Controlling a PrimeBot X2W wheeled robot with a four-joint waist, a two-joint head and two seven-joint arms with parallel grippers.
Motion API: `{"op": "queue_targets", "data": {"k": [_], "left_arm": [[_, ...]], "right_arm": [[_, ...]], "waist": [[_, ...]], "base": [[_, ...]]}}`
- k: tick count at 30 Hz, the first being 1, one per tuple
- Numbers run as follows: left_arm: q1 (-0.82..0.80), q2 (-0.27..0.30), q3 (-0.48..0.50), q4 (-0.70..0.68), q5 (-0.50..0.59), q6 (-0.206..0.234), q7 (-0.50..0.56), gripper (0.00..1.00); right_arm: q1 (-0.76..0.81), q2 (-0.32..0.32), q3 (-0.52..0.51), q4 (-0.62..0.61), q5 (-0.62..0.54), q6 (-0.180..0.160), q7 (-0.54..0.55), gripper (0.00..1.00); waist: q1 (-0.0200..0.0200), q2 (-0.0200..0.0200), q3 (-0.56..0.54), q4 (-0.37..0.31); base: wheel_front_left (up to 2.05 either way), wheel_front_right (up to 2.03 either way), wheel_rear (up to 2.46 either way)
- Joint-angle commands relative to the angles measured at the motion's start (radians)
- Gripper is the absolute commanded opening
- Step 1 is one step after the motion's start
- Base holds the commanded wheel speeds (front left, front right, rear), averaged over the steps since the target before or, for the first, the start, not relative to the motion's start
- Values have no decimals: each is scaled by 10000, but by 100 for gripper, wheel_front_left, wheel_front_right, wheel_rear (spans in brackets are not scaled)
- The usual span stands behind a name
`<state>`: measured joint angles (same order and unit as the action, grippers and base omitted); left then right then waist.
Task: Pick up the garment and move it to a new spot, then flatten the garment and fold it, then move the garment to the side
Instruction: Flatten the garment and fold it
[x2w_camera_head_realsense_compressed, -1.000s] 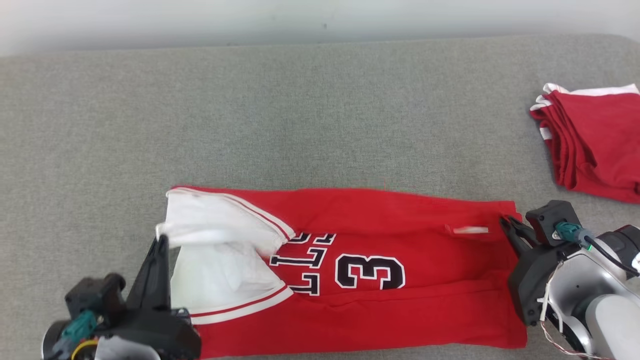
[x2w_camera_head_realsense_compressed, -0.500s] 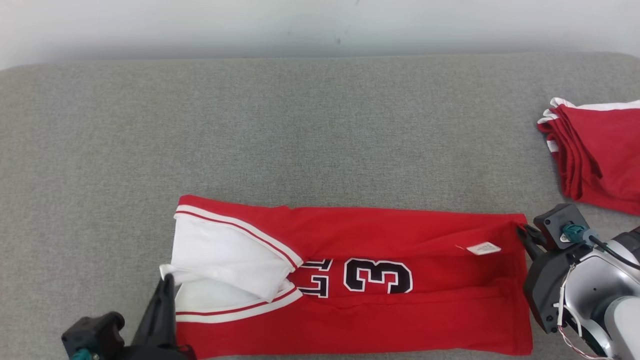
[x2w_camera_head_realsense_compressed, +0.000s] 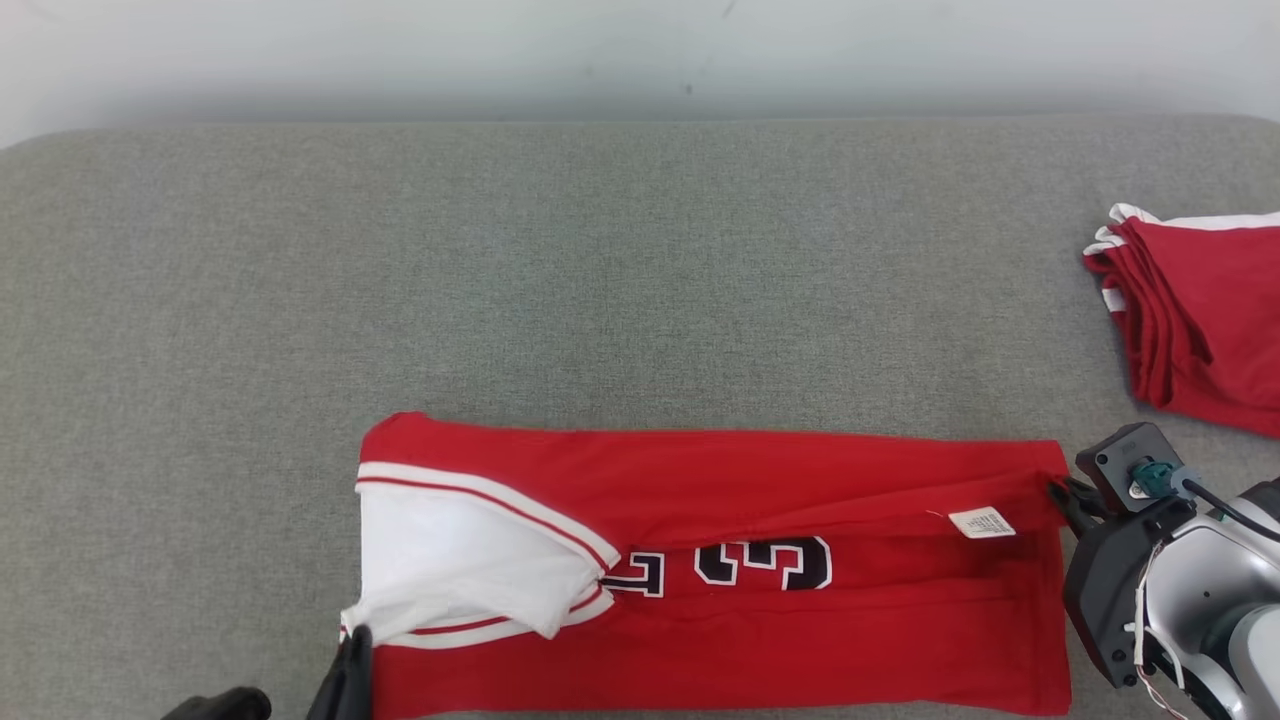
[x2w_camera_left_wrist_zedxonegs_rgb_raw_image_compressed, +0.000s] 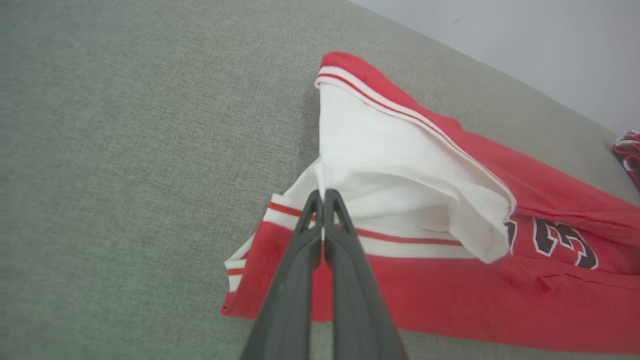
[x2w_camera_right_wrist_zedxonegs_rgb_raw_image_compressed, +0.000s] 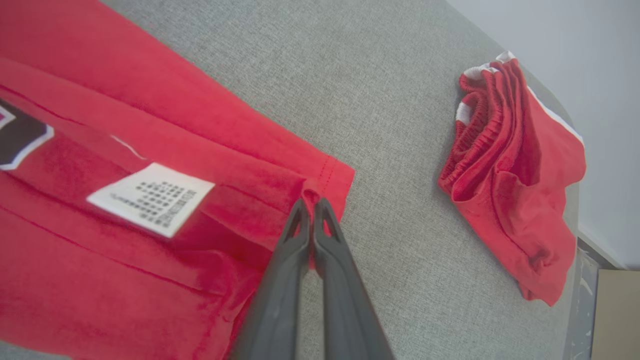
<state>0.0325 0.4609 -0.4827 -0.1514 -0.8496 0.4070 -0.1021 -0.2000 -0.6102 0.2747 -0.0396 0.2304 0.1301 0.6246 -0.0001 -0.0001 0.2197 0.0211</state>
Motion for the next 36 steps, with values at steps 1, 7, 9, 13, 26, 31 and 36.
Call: {"op": "queue_targets", "data": {"k": [1, 7, 9, 13, 26, 31, 36], "left_arm": [[157, -51, -20, 61, -38, 29, -17, 0], [291, -99, -131, 458, -59, 43, 23, 0], [255, -114, -170, 613, -44, 40, 33, 0], [319, -77, -310, 1032, 52, 136, 138, 100], [295, 125, 340, 1142, 833, -3, -1392, 100], [262, -100, 957, 552, 1654, -415, -1624, 100], [402, -951, 2112, -517, 3102, -1635, -1625, 100]], "right_arm": [[170, -49, -42, 57, -58, 4, -1, 0], [365, 87, -126, 272, -215, 5, 49, 0], [419, 149, -141, 339, -241, 5, 56, 36], [512, 498, -459, 423, -257, 4, 49, 100], [1817, 2216, -2518, -857, -290, 4, -455, 100], [2354, 3271, -3327, -1108, -387, 5, -793, 100], [2773, 4797, -4387, -858, -802, 5, -895, 100]], "waist": [[1, 1, -11, 24], [1, 1, -71, 80], [1, 1, -94, 78], [1, 1, -192, 45], [1, 1, -951, 181], [1, 1, -1175, 237], [1, 1, -1295, 233]], "base": [[0, 0, 0], [0, 0, 0], [0, 0, 0], [0, 0, 0], [0, 0, 0], [0, 0, 0], [0, 0, 0]]}}
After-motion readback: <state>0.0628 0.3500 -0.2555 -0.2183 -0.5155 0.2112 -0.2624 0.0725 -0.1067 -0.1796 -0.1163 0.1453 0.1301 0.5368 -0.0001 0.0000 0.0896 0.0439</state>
